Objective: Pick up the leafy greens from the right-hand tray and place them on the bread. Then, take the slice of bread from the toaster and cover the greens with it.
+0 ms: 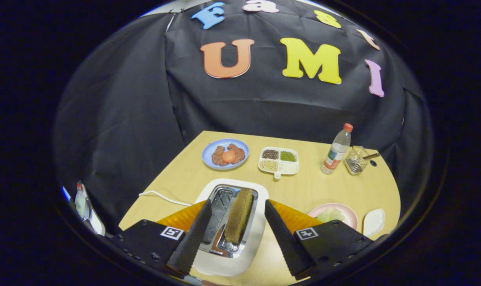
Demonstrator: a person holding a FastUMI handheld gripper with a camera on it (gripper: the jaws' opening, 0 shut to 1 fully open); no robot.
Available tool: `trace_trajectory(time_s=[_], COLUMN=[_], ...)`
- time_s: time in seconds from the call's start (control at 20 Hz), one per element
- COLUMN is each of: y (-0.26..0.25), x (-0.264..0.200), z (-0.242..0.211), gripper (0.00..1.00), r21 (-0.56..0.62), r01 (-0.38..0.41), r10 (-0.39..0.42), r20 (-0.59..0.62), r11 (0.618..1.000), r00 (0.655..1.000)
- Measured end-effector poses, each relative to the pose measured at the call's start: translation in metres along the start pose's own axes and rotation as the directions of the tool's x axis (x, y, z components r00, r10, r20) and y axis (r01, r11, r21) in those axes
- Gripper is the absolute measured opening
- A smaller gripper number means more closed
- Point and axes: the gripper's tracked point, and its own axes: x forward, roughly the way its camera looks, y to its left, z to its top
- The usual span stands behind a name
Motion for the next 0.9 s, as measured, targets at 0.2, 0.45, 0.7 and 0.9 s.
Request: trace_trajectory(time_s=[0.2,0.45,0.7,0.9], y=[0.016,0.024,0.012,0.006], x=[0.007,0.010,0.005,-0.015], z=[-0.007,-0.024,-0.016,-0.006], gripper=[0.68,0.41,0.19,0.15], r21=[0.019,0.012,0.021,0.059], r01=[-0.019,0.036,0.099,0.085], r10=[0.020,-0.035,-0.098,-0.085], r20=[-0.025,-0.074,-0.036,-0.014], r11=[1.000,0.999,0.995,0.995], r00=[1.000,0.997,0.995,0.996])
